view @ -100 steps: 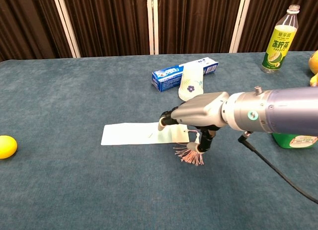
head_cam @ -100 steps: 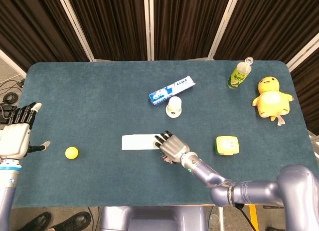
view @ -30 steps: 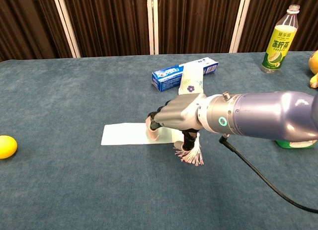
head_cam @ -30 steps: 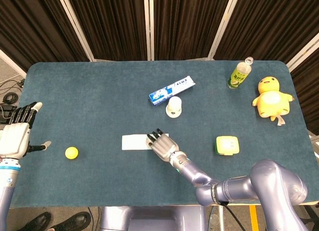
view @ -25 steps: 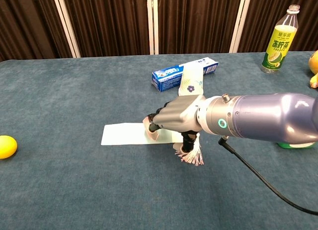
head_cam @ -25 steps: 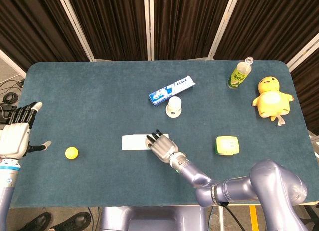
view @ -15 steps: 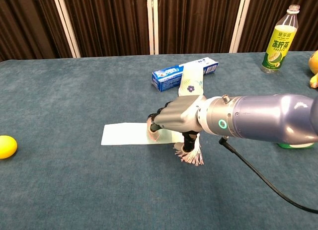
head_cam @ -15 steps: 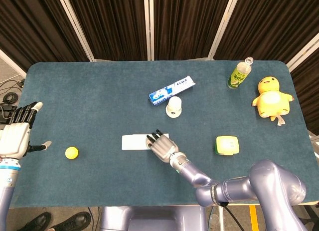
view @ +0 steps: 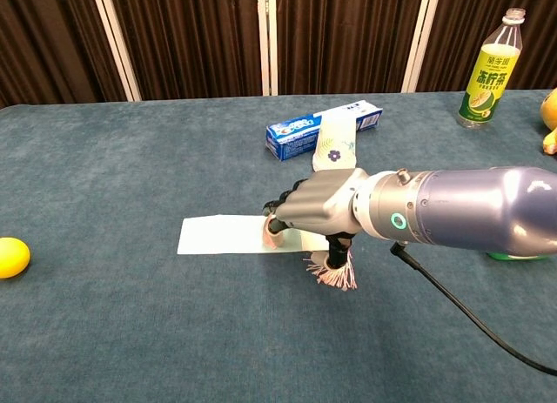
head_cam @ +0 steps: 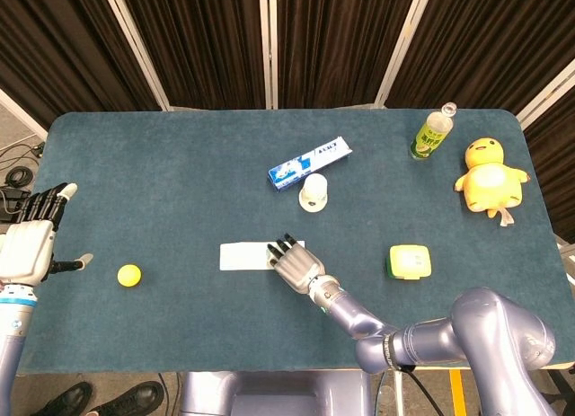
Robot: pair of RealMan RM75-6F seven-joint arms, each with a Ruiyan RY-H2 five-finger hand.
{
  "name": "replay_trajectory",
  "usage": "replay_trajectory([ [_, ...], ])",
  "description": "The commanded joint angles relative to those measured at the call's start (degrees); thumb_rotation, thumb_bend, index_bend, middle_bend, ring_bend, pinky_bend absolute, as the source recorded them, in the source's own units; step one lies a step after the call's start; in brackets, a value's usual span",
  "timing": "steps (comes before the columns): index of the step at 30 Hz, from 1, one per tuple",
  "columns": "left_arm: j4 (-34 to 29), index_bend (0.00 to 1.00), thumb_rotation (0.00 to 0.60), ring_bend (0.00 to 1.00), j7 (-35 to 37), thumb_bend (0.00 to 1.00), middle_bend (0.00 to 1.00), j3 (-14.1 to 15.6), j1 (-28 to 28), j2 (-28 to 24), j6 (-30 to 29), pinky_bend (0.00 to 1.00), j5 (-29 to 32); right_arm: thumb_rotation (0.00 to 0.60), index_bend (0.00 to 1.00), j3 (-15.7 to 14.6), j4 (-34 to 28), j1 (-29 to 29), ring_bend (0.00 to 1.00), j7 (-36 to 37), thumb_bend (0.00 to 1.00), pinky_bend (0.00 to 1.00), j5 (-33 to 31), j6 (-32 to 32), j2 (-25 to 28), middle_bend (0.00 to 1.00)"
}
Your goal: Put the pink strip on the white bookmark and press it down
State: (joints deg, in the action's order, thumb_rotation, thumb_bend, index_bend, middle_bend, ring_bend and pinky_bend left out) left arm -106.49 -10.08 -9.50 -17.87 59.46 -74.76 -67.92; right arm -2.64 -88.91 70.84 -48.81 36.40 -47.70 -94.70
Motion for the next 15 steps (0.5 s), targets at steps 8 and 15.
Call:
replay_trajectory([
  [8,0.0,0.0,0.6,0.0,0.5,0.0,0.0,-0.1,0.1,-0.2,0.1,0.0,-0.1,0.6,0.28,-0.2,0.7,-0.1,0.0,-0.5,0.44,0.0,-0.3,-0.5,-0.2,0.0],
  [15,0.1,0.0,0.6,0.0,0.6,0.0,0.0,-0.1,0.0,-0.2,0.3,0.0,0.0,0.6,0.28,-0.3,1.2,-0.4,0.0,-0.5,0.44,0.0,-1.0,-0.6,0.0,0.0],
])
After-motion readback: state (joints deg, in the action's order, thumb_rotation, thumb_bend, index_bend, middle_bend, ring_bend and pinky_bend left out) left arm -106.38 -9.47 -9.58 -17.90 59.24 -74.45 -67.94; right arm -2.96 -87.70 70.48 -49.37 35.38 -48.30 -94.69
